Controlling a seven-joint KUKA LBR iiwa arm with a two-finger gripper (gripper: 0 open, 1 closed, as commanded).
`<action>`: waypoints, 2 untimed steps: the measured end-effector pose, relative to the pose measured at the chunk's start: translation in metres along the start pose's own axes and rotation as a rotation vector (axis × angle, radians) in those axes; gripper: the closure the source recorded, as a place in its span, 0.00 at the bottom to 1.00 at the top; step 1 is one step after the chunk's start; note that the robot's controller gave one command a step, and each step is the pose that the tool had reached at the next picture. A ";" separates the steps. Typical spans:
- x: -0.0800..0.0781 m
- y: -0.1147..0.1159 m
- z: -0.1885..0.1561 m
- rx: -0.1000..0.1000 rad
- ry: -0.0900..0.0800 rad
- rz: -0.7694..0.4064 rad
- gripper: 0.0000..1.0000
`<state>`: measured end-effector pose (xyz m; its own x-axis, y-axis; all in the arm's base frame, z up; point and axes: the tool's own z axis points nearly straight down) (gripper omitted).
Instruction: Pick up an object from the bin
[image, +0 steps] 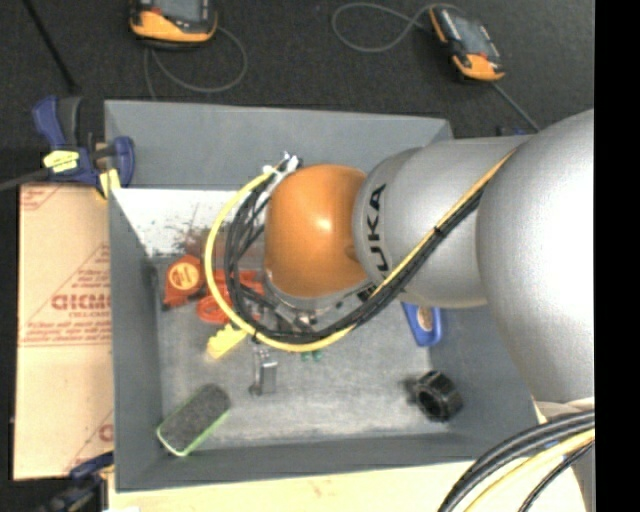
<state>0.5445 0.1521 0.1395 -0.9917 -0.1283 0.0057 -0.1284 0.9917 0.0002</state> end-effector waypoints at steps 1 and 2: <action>-0.011 0.013 -0.017 -0.003 -0.012 0.171 0.00; -0.019 0.016 -0.008 0.000 -0.012 -0.110 0.00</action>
Offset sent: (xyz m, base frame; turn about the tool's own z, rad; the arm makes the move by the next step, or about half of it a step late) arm 0.0204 0.0212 0.0007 -0.1924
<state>0.5614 0.1699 0.1470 -0.9716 -0.2364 -0.0059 -0.2364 0.9716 -0.0001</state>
